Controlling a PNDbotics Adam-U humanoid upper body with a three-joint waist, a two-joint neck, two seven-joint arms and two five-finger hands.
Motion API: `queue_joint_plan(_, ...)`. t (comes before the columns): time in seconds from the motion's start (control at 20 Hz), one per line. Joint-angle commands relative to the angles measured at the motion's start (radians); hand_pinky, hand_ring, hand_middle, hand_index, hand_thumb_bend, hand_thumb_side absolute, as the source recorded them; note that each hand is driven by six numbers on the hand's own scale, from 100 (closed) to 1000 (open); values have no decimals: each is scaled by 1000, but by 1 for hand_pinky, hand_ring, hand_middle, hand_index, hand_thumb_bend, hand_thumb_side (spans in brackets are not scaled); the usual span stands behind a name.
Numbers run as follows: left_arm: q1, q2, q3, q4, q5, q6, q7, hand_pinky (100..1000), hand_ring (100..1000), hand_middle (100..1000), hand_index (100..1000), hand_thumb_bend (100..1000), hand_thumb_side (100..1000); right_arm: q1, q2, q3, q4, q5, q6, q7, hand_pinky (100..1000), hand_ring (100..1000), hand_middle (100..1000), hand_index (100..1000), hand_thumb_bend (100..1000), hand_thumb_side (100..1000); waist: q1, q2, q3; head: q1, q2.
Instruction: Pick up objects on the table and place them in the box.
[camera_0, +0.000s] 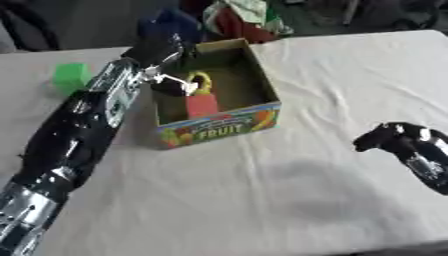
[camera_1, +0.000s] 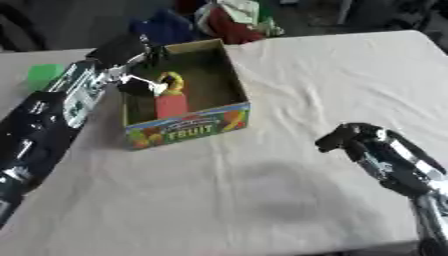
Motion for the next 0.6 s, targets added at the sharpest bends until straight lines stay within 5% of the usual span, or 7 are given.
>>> queue_joint_plan(0.05,-12,25,6,-26,21,1,2,581,480,484,781,297,530,-13,-7,-5,-7,3,-2,1,732,744,591,662,100,579,-4,-13,2,-3,-9)
queue_joint_plan(0.6,13,204,52,-192,176,80,-24,601,493,498,784,325,458,-9,-19,-18,-5,6,-3,-10,733,744,592,662,100,574,3,-17,34,-17,-16)
